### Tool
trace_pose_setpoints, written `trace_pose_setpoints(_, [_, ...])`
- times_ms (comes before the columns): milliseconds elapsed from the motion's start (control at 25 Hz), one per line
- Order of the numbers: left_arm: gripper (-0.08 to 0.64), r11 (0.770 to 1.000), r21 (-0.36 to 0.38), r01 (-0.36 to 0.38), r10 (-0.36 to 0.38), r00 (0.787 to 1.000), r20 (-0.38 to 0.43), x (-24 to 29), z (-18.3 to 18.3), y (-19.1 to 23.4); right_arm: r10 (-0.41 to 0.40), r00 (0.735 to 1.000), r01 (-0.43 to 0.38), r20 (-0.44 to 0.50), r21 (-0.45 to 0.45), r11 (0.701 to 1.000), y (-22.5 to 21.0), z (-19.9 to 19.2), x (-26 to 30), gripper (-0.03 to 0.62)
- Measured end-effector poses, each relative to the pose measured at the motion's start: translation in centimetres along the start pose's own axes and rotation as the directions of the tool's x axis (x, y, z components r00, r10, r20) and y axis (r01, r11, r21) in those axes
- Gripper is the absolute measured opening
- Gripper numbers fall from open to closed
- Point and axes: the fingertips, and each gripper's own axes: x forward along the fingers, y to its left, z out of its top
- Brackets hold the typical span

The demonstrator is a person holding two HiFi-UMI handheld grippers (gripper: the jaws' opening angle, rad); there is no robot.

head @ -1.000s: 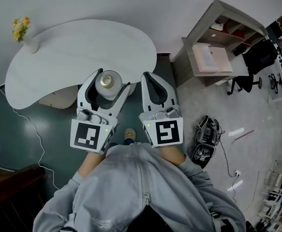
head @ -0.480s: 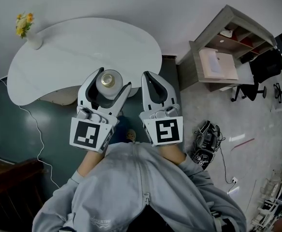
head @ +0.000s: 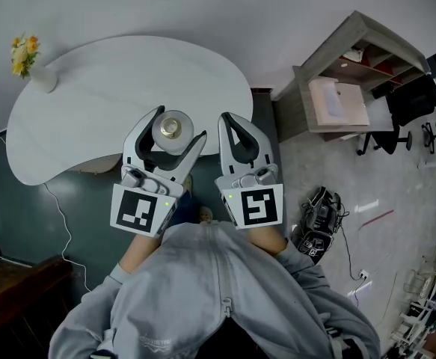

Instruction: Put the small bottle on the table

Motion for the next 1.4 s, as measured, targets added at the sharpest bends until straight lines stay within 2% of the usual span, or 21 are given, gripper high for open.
trace_pose_setpoints(360, [0.334, 0.995, -0.010, 0.098, -0.098, 0.995, 0.023, 5.3, -0.4, 3.7, -0.071, 0.997, 0.071, -0.006, 0.004, 0.997, -2.4, -1.4, 5.6, 0.026])
trace_pose_setpoints(760, [0.334, 0.986, -0.014, 0.169, -0.168, 0.986, 0.013, 8.9, -1.6, 7.4, -0.150, 0.988, 0.150, -0.021, -0.011, 0.989, -3.4, -3.0, 9.7, 0.026])
trace_pose_setpoints(1000, [0.334, 0.985, -0.024, 0.170, -0.170, 0.985, 0.000, 10.5, -2.7, 8.2, -0.161, 0.986, 0.161, -0.046, -0.009, 0.987, -4.3, -4.0, 10.9, 0.026])
trace_pose_setpoints(1400, [0.334, 0.990, -0.037, 0.137, -0.137, 0.991, -0.010, 12.9, -4.5, 10.1, -0.104, 0.992, 0.105, -0.071, 0.010, 0.994, -5.2, -6.8, 13.7, 0.026])
